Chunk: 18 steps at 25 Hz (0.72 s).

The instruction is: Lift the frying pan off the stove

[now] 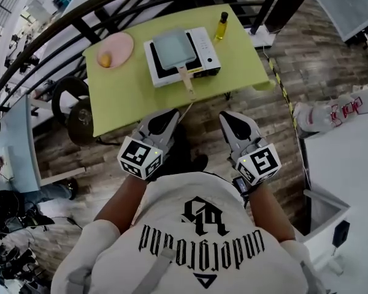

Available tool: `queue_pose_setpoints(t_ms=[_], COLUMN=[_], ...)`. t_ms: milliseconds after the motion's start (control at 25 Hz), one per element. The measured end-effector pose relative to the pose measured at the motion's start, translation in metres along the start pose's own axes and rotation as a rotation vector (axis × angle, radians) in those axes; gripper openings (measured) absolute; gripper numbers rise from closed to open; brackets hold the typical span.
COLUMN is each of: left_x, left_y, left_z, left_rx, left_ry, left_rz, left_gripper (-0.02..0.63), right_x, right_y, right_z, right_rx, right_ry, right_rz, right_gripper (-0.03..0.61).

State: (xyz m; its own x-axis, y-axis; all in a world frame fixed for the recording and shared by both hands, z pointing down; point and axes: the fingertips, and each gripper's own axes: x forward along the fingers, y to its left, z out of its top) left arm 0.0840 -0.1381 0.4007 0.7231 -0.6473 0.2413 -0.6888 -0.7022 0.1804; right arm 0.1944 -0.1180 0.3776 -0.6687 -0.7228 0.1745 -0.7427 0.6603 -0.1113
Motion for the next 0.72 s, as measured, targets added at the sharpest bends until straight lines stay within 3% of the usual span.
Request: queue_pose_setpoints(t_ms=[360,720], left_x=[0.027,0.058], left_y=[0.021,0.053], left_z=[-0.009,-0.031], left_rx=[-0.022,-0.138], left_ry=[0.027,0.081], left_rz=[0.006,-0.042], left_gripper=[0.006,0.006], right_x=[0.025,0.066], right_y=[-0.009,-0.024], right_z=[-0.011,-0.036], right_rx=[-0.002,0.050], right_ry=[0.058,0.132], right_rz=[0.062,0.135], right_gripper=[0.002,0.004])
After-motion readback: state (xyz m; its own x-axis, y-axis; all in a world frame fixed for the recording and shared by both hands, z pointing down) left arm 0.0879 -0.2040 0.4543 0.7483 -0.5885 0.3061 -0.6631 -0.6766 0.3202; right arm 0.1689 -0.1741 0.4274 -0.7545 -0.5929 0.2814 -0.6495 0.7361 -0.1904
